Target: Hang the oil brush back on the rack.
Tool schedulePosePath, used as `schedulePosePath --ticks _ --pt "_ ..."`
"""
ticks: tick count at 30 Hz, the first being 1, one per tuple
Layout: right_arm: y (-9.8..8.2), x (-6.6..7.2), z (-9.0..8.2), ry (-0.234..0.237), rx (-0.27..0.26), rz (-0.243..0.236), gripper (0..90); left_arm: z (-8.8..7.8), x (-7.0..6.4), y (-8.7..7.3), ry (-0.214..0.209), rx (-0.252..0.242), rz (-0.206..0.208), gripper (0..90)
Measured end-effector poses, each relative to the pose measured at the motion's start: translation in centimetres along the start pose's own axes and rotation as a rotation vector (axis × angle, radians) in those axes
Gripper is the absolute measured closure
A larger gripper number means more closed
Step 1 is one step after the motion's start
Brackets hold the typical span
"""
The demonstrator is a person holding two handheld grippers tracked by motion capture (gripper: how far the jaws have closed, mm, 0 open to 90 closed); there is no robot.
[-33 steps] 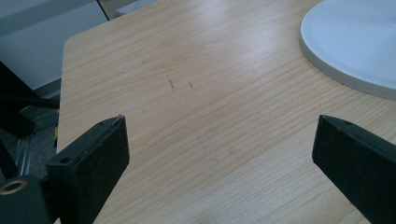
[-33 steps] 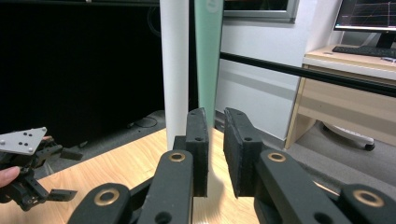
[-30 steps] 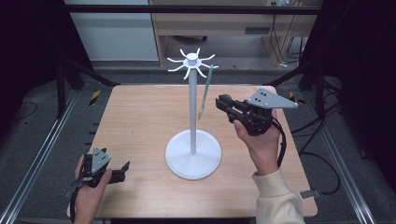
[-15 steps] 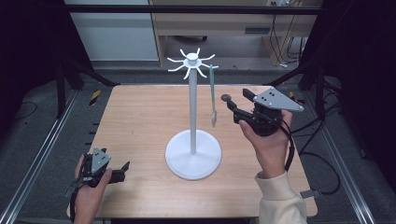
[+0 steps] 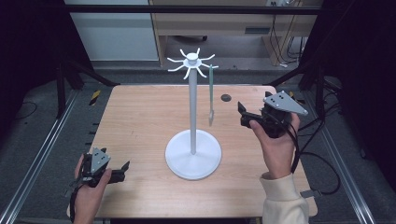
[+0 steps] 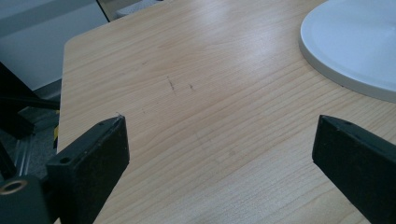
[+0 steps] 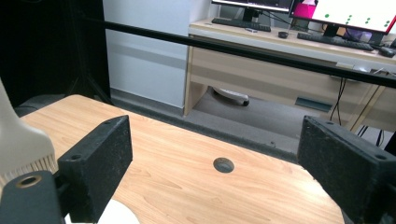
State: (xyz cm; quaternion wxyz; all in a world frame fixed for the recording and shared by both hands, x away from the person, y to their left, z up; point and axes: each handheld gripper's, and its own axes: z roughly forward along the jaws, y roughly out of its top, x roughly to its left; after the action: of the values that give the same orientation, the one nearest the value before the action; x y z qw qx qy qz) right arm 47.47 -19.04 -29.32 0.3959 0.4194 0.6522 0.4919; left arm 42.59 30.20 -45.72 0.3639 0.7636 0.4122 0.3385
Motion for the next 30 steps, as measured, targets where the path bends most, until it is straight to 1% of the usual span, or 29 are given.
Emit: schedulePosePath --ticks 6,13,17,20,23,27,30 --pt "-0.8 -0.7 0.0 -0.014 -0.001 0.002 8.1 0.0 0.0 0.0 -0.001 0.0 0.0 3.5" --pt "-2.0 -1.3 0.4 -0.033 0.037 -0.018 7.7 -0.1 0.0 0.0 0.001 -0.004 -0.002 3.4" --pt "-3.2 -1.5 0.8 -0.035 0.073 -0.026 8.8 -0.1 0.0 0.0 0.0 -0.004 -0.002 3.5" --pt "-4.0 -1.7 1.3 -0.035 0.103 -0.018 9.4 -0.1 0.0 0.0 0.001 -0.005 -0.002 3.5" --pt "-4.7 -1.7 1.5 -0.039 0.116 -0.018 9.0 -0.1 0.0 0.0 0.001 -0.005 -0.003 3.5" --pt "-5.9 -2.1 1.9 -0.042 0.124 -0.005 8.5 -0.1 0.0 0.1 0.001 -0.005 -0.002 3.5" --pt "-7.1 -2.5 2.2 -0.064 0.135 -0.009 8.4 -0.1 0.0 0.1 0.001 -0.006 -0.003 3.4"
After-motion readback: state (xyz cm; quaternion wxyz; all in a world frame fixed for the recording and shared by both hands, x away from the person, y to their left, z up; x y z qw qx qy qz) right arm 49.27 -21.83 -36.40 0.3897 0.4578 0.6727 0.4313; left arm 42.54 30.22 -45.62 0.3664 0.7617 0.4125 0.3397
